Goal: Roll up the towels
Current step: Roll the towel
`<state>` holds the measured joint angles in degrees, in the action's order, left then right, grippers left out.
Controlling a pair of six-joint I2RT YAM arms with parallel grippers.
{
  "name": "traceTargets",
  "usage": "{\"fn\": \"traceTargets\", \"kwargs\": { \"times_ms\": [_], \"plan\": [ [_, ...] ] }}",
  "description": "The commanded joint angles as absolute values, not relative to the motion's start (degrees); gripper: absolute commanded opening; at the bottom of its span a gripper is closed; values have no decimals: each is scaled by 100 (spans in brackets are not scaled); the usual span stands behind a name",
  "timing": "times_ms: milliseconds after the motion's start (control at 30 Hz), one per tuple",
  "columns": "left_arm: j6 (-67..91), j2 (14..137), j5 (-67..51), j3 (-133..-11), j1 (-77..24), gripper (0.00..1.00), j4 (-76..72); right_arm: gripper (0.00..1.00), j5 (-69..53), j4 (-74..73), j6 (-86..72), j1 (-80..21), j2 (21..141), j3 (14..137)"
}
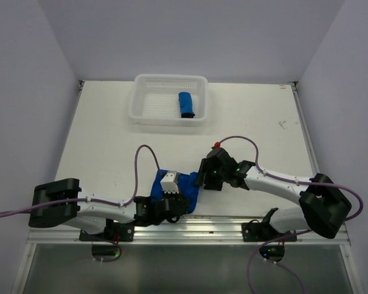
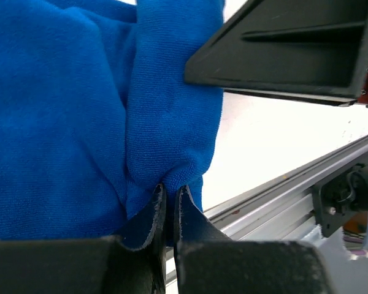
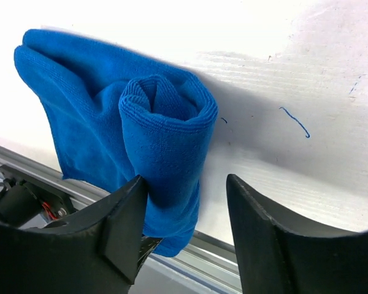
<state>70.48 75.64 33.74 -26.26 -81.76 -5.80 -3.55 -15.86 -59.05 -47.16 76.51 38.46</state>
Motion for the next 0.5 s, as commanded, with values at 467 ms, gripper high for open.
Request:
{"fn": "traceTargets", "kwargs": {
  "times_ms": [467],
  "plan": [
    [9245,6382,3375,-818,-8218,0,-1634,68,-597,825,-6205,-4649,6785,2637]
  ]
}}
